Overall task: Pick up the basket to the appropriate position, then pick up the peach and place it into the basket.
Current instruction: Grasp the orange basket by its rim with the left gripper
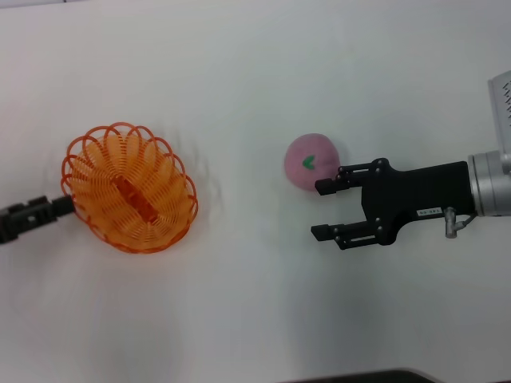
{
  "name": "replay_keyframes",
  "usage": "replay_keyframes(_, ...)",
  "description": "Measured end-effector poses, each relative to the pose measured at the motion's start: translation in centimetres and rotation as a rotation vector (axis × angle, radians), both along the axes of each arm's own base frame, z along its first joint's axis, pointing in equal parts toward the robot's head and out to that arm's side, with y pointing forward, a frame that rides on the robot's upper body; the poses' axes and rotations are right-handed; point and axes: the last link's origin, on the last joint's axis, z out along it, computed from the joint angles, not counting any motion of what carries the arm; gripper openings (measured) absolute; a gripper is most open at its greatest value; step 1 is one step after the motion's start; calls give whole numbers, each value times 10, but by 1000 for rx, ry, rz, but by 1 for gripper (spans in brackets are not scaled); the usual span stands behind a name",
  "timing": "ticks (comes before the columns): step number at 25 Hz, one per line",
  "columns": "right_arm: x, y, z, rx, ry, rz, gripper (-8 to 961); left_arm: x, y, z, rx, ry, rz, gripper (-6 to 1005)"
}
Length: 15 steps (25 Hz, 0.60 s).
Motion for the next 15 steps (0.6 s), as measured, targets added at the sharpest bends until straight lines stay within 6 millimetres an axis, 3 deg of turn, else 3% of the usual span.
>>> replay_keyframes(3,0,0,-1,-4,-3,2,746,-1,14,10,17,62,15,781)
replay_keyframes(8,-1,1,-2,-11,-7,5,746,15,42,22,-20,173,-39,781)
replay_keyframes(15,-2,2,-2,-22,-14,-2,746,61,90,22,-150,362,-180,780)
